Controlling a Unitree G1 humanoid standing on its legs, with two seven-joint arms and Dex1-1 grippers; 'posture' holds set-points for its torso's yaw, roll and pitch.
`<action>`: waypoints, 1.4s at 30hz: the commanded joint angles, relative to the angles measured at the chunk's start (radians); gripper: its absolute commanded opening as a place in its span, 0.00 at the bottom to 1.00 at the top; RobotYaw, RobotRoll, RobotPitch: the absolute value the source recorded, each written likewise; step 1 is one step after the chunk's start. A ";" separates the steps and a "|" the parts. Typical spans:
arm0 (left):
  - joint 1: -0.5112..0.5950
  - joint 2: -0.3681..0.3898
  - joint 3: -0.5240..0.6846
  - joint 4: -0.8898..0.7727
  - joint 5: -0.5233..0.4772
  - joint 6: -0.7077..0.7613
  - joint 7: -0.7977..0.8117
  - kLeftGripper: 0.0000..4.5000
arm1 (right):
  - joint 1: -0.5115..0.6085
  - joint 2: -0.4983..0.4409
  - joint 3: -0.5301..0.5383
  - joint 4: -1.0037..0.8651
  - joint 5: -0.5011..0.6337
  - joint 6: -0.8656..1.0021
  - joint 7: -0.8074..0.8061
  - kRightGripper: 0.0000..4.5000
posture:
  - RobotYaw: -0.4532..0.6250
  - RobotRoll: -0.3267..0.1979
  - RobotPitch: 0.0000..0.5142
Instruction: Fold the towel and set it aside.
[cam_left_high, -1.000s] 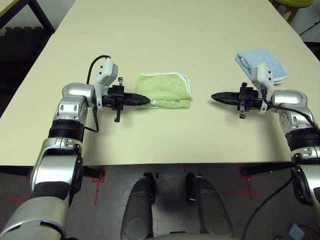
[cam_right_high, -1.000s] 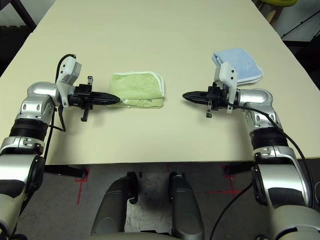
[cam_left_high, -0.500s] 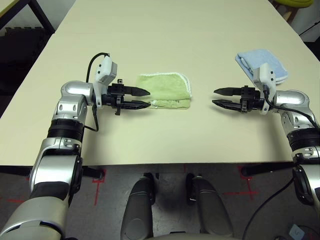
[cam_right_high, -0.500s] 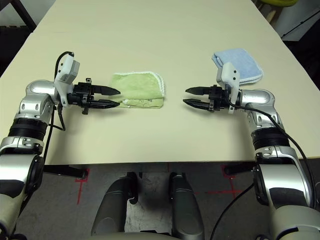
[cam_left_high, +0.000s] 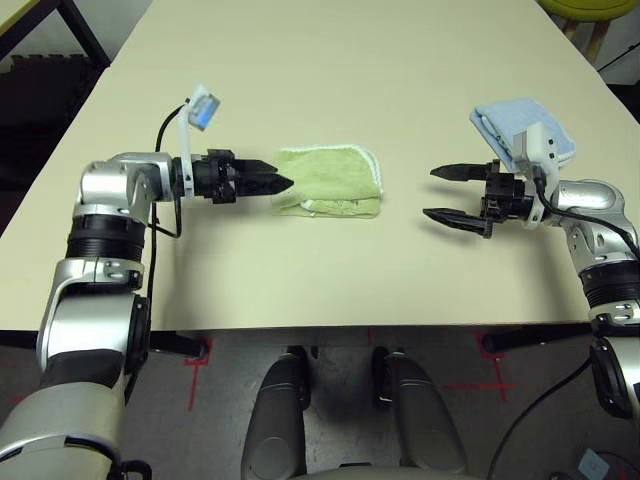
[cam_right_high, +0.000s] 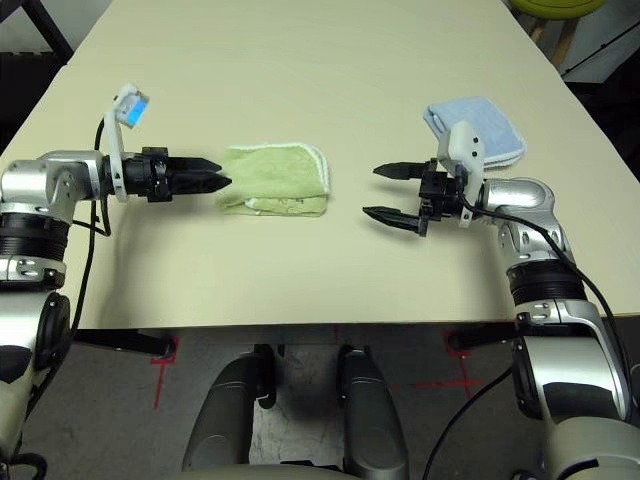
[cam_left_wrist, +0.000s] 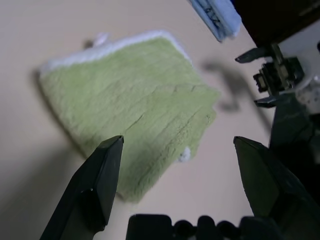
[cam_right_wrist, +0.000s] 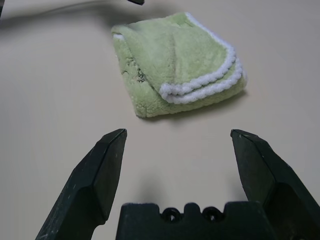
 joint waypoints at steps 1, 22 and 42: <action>-0.032 0.028 0.007 0.064 -0.034 0.117 0.015 0.99 | 0.026 -0.010 -0.007 -0.029 0.016 0.010 -0.002 1.00 | 0.41 0.62 0.38; -0.214 -0.079 -0.053 0.557 0.136 -0.258 0.047 0.99 | 0.083 -0.072 -0.015 -0.146 0.047 0.080 -0.010 1.00 | 0.36 0.62 0.44; -0.251 -0.205 0.043 0.643 0.141 -0.280 0.162 0.62 | 0.093 -0.065 -0.014 -0.162 0.050 0.073 -0.037 1.00 | 0.35 0.62 0.40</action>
